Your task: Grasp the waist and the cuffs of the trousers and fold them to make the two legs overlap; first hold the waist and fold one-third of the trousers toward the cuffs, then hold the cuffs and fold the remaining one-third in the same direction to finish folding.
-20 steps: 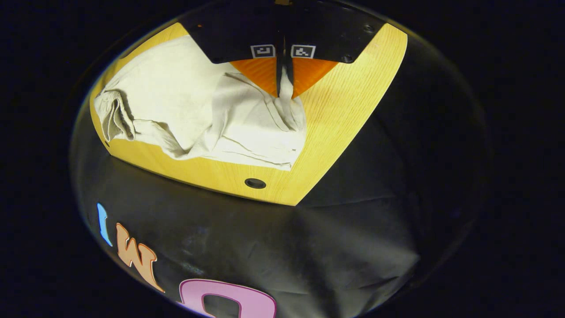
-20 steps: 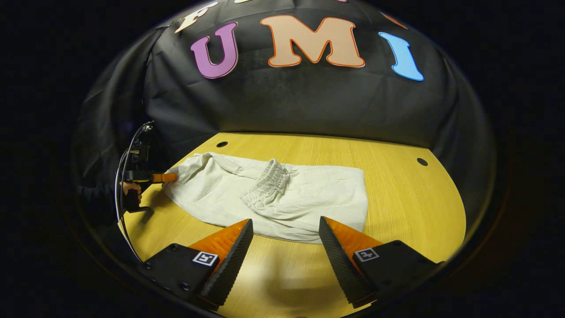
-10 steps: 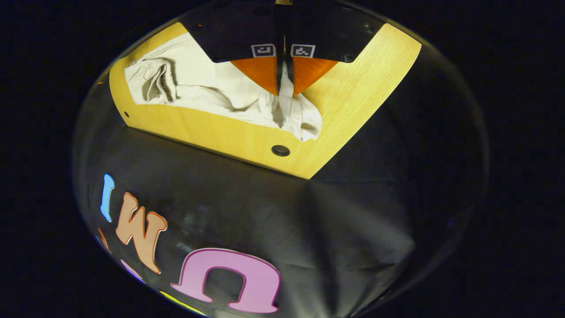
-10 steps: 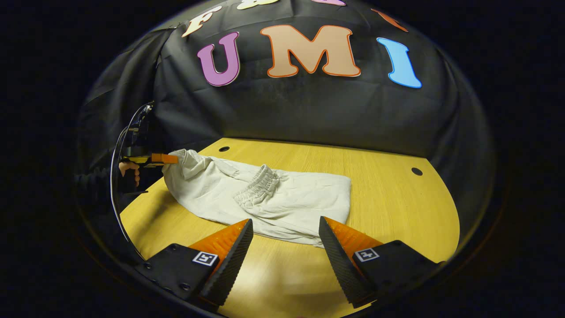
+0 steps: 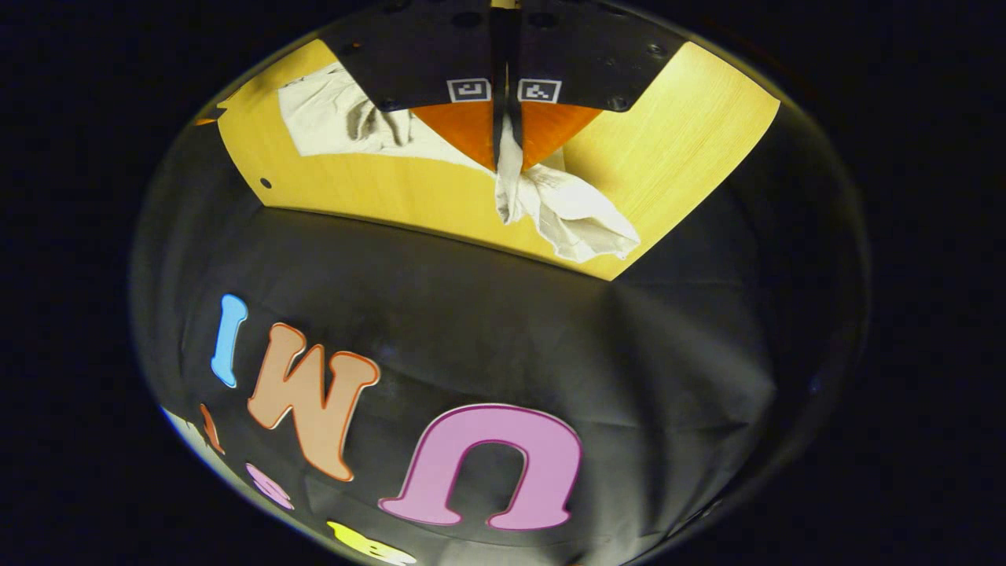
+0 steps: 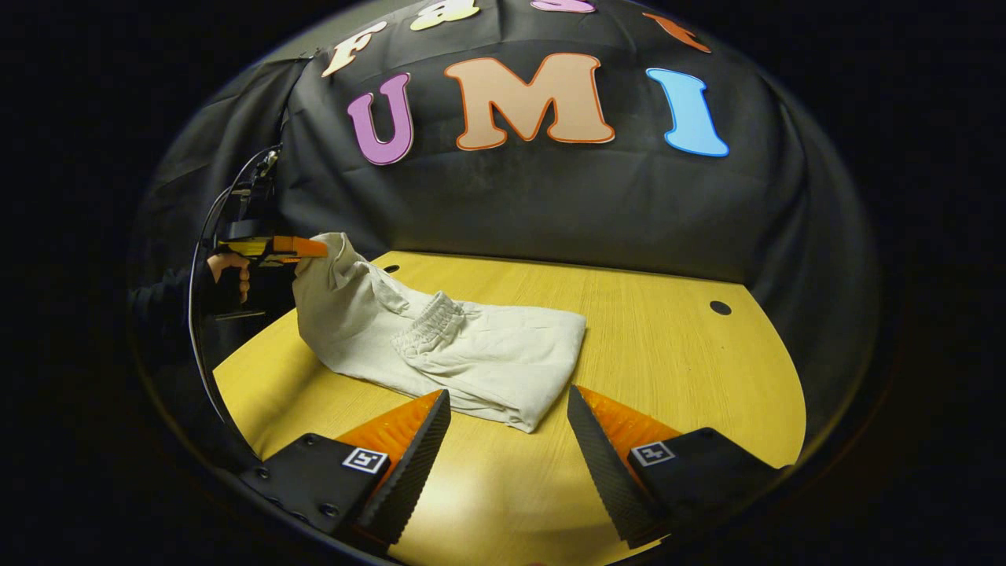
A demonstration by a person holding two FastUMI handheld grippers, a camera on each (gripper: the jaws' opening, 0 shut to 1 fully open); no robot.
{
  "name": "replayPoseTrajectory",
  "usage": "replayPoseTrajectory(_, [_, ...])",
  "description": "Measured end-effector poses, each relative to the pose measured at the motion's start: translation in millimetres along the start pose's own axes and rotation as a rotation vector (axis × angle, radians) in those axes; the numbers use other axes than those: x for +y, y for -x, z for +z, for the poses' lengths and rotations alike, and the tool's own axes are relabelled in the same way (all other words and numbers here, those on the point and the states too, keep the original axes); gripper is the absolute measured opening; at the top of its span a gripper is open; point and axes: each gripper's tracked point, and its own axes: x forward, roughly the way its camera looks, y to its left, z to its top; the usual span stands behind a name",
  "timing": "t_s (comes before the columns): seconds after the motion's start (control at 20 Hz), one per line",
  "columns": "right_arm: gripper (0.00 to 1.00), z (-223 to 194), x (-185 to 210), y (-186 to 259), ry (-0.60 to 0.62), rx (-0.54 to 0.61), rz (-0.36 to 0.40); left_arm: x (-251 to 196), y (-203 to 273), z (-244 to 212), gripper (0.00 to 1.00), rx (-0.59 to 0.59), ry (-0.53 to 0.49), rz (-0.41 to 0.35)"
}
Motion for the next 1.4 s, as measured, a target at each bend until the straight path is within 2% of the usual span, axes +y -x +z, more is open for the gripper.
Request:
replayPoseTrajectory(0.3, [0.96, -4, -29, 11, -0.029, -0.012, -0.008, -84, -3, 9, 0.0, -0.009, -0.05, -0.103])
replayPoseTrajectory(0.75, [0.96, -10, -59, 30, -0.065, -0.022, -0.038, -213, -10, -25, 0.0, 0.061, -0.157, -0.281])
replayPoseTrajectory(1.1, [0.96, -22, -82, 49, -0.092, -0.022, -0.072, -287, -21, -90, 0.0, 0.149, -0.272, -0.382])
replayPoseTrajectory(1.4, [0.96, -30, -93, 59, -0.084, -0.013, -0.064, -295, -42, -171, 0.0, 0.231, -0.345, -0.365])
